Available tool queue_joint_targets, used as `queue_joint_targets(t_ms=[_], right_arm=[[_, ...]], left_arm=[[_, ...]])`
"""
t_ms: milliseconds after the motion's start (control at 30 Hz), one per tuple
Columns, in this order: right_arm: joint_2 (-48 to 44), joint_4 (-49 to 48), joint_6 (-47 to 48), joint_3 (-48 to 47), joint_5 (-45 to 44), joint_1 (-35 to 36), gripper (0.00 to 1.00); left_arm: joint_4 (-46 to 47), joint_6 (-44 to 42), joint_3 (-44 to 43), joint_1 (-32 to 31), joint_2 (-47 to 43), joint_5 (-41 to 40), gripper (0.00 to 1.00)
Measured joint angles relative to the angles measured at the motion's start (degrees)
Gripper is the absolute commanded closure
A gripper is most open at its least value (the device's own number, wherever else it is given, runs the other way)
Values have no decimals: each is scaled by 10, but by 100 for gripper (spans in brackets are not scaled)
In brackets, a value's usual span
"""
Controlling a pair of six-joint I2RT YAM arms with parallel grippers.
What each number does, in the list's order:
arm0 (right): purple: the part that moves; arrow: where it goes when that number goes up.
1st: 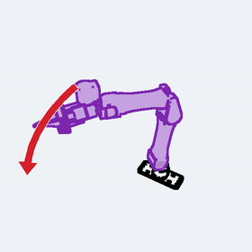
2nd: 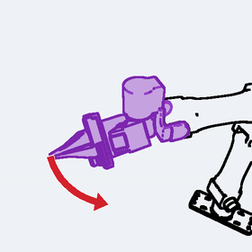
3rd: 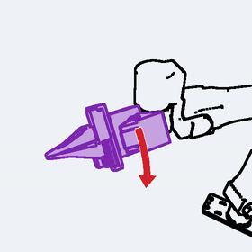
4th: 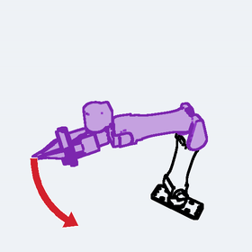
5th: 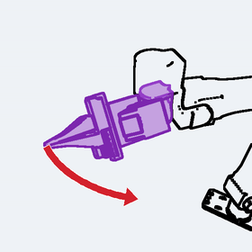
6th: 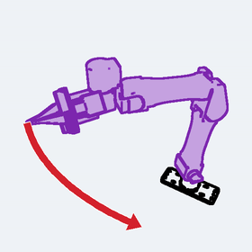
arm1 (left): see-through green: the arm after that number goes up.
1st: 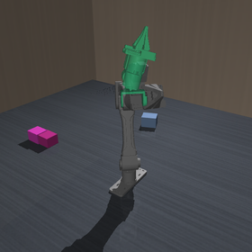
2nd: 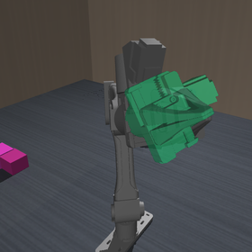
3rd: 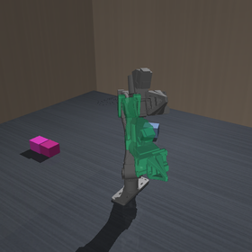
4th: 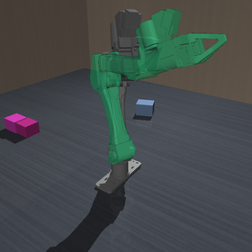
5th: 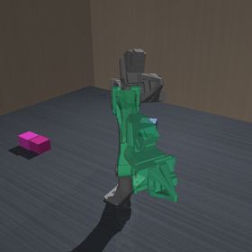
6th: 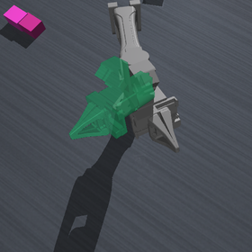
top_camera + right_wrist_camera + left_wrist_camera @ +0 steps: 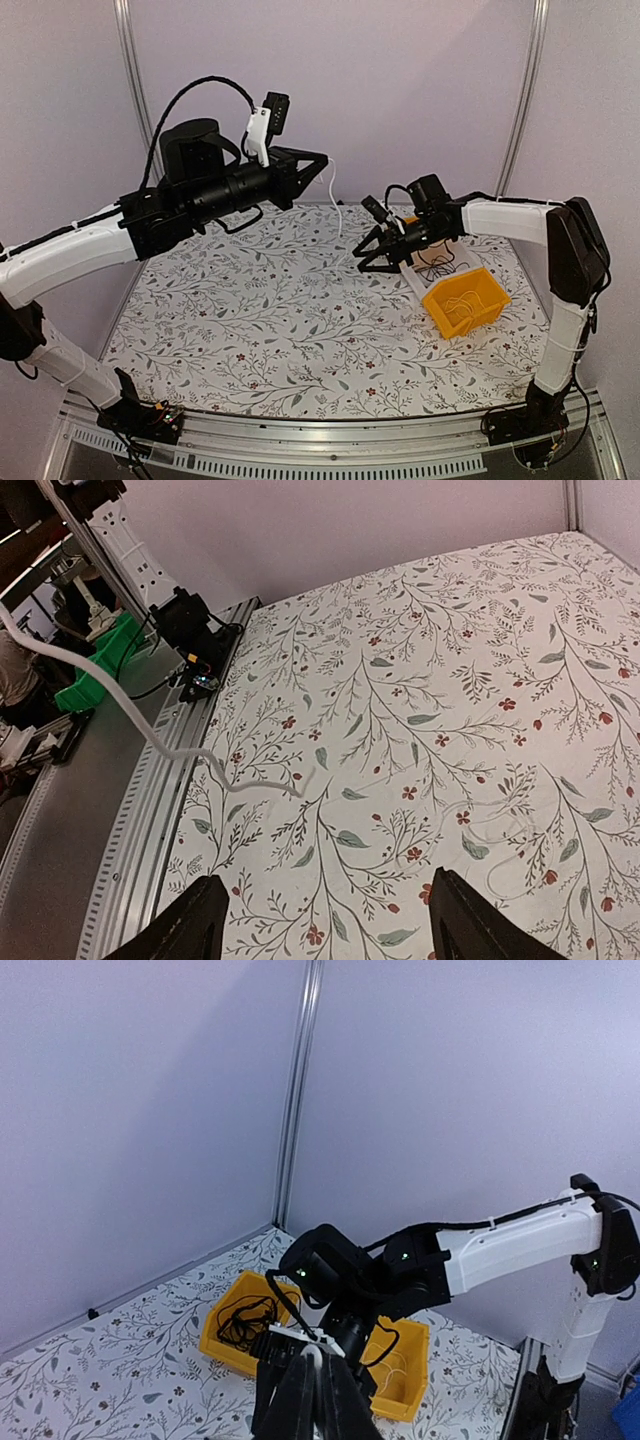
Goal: Untangle the cables
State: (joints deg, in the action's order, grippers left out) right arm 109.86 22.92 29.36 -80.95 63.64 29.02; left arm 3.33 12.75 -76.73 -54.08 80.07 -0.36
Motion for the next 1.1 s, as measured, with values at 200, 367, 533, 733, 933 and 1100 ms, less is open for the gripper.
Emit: queue_joint_targets(t_ms=[200, 367, 533, 733, 933, 1100], right_arm=[[-33, -10, -8, 5, 29, 1, 25], [-51, -23, -17, 5, 33, 7, 31], [-51, -28, -19, 5, 38, 22, 99], [-41, -39, -43, 5, 32, 28, 100], [-31, -73, -68, 8, -8, 27, 100], [-25, -104, -88, 8, -40, 24, 100]], left_arm=[[9, 9, 0, 0, 12, 16, 100], [11, 13, 0, 0, 27, 27, 100], [13, 20, 0, 0, 35, 33, 100], [16, 23, 0, 0, 30, 29, 100], [13, 21, 16, -1, -9, 2, 100], [-6, 7, 52, -3, -61, -47, 100]])
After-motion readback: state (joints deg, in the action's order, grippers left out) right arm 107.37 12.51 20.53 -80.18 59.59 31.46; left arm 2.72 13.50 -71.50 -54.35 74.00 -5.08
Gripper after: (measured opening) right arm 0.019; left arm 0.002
